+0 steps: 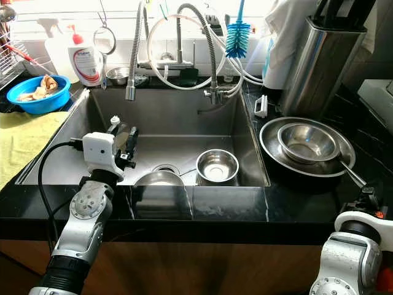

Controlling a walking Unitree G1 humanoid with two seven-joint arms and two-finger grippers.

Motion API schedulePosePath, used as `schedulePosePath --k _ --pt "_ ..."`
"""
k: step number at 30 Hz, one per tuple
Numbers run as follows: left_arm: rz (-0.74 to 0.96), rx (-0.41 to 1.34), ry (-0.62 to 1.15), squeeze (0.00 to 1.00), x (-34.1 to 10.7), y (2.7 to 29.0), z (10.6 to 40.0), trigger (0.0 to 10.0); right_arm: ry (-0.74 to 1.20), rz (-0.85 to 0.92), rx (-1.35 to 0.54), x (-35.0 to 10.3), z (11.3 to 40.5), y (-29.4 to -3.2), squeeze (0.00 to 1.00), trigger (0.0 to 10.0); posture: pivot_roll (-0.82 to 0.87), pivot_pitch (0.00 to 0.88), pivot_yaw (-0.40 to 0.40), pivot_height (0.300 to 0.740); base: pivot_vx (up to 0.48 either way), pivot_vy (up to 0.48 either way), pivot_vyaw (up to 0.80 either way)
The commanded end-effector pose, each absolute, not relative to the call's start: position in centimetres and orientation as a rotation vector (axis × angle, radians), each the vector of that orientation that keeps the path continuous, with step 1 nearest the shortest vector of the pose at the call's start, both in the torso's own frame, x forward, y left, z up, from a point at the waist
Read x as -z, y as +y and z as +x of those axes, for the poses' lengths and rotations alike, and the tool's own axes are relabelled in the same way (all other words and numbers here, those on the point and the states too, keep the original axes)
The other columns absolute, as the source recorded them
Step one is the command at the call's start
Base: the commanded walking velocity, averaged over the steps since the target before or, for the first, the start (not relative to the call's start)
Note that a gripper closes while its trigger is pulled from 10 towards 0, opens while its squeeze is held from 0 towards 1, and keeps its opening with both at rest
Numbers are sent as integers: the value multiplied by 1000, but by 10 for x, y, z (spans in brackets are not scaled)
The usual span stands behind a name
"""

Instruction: Kitchen organization

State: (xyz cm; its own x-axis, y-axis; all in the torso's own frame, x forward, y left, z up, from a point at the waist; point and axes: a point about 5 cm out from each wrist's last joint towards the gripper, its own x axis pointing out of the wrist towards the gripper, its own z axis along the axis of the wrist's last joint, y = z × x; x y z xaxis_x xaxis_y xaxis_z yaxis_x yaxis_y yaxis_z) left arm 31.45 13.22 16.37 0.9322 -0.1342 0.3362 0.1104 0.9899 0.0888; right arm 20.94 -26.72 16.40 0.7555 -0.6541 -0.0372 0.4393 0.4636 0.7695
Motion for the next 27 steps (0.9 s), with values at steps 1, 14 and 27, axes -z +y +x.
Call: schedulePosePath --k 1,14,27 --pt "82 131 -353 0 -166 132 316 10000 -283 876 678 -166 213 -263 0 10000 -171 0 7 740 0 0 0" --pt "100 148 -351 0 -166 129 315 10000 -292 887 677 -168 214 -263 0 0 -169 0 7 740 0 0 0" --pt "107 155 -348 0 -166 128 316 10000 -308 894 674 -171 215 -263 0 0 -170 0 8 740 0 0 0"
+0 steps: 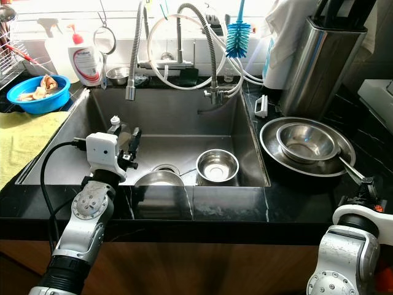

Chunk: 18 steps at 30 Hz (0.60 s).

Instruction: Kitchen organization

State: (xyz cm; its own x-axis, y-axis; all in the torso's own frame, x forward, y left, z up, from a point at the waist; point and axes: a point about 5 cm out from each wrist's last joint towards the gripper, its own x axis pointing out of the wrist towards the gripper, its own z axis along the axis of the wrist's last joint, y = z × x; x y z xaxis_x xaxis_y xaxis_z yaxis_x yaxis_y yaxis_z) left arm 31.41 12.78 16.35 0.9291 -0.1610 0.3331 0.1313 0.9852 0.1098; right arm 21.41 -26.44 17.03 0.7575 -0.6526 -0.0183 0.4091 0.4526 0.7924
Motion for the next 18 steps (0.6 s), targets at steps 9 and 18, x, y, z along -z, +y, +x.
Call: schedulePosePath --k 9,18 --pt "106 153 -350 0 -166 128 316 10000 -355 817 632 -185 217 -261 0 0 -170 0 8 740 0 0 0" --pt "104 154 -352 0 -166 128 316 10000 -367 811 629 -189 218 -261 0 10000 -170 0 7 740 0 0 0"
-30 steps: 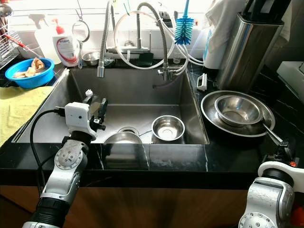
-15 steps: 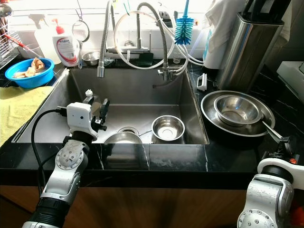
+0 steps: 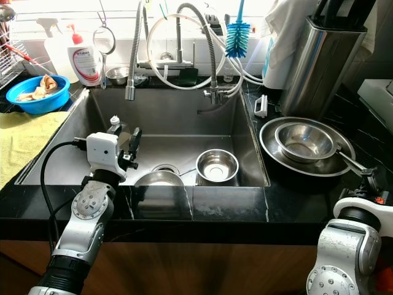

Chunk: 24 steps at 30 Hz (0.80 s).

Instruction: Kitchen organization

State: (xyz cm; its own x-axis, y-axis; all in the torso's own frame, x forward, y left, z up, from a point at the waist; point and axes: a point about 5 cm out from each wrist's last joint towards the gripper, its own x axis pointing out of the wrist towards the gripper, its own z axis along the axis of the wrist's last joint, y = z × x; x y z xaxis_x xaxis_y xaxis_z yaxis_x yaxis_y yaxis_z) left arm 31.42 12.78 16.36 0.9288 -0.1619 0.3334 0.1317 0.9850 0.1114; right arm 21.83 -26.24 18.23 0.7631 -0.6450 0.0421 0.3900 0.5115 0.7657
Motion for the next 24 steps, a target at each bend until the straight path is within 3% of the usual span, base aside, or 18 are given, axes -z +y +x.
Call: schedulePosePath --k 1,3,4,5,6,9,10,11,12,14,15,24 --pt "104 155 -352 0 -166 128 316 10000 -365 809 629 -189 218 -261 0 10000 -170 0 7 740 0 0 0" --pt "105 156 -351 0 -165 128 315 10000 -361 812 630 -188 217 -260 0 10000 -171 0 7 740 0 0 0" --pt "105 156 -351 0 -165 128 315 10000 -359 813 632 -187 217 -260 71 10000 -171 0 7 740 0 0 0" --pt "105 156 -352 0 -165 128 315 10000 -358 813 633 -187 217 -260 725 10000 -170 0 8 740 0 0 0" --pt "104 157 -352 0 -165 127 315 10000 -356 813 638 -186 216 -260 984 10000 -168 0 8 740 0 0 0" --pt "105 158 -351 0 -165 128 315 10000 -350 811 646 -185 216 -260 961 10000 -170 0 8 740 0 0 0" --pt "105 158 -351 0 -165 127 315 10000 -347 812 649 -185 216 -260 839 10000 -169 0 8 740 0 0 0" --pt "105 158 -351 0 -165 127 315 10000 -346 812 650 -184 216 -260 839 10000 -169 0 8 740 0 0 0" --pt "105 158 -350 0 -165 127 315 10000 -344 812 653 -184 216 -260 102 10000 -169 0 8 740 0 0 0" --pt "105 158 -350 0 -165 127 315 10000 -342 811 654 -184 216 -260 102 10000 -169 0 8 740 0 0 0" --pt "105 159 -350 0 -165 127 315 10000 -342 811 655 -184 216 -260 0 10000 -169 0 9 740 0 0 0" --pt "104 165 -348 0 -165 125 316 10000 -346 811 658 -185 218 -261 0 10000 -170 0 9 740 0 0 0"
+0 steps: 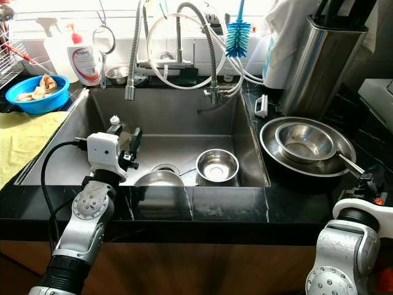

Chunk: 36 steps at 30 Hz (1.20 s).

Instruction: Kitchen organization

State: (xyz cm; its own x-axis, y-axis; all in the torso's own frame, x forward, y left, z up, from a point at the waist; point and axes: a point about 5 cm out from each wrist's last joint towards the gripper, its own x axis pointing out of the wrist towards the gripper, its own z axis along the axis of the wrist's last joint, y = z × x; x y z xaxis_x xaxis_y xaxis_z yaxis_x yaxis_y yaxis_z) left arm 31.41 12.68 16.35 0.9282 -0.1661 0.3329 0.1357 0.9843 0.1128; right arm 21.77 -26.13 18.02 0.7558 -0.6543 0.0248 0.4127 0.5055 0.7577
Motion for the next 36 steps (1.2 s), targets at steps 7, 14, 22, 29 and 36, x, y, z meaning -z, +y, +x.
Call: schedulePosePath --k 7,14,22,29,36 --pt "101 177 -342 0 -163 123 315 10000 -351 823 674 -184 215 -262 1000 10000 -173 0 10 740 0 0 0" --pt "101 180 -341 0 -163 123 315 10000 -335 782 681 -184 215 -264 0 10000 -169 0 8 740 0 0 0" --pt "103 186 -340 0 -162 123 314 10000 -387 794 731 -191 211 -276 0 10000 -175 0 10 740 0 0 0" --pt "103 194 -335 0 -162 121 313 10000 -395 831 795 -188 207 -287 0 10000 -171 0 9 740 0 0 0" --pt "104 191 -337 0 -163 122 315 10000 -392 807 762 -191 210 -283 0 10000 -173 0 11 740 0 0 0"
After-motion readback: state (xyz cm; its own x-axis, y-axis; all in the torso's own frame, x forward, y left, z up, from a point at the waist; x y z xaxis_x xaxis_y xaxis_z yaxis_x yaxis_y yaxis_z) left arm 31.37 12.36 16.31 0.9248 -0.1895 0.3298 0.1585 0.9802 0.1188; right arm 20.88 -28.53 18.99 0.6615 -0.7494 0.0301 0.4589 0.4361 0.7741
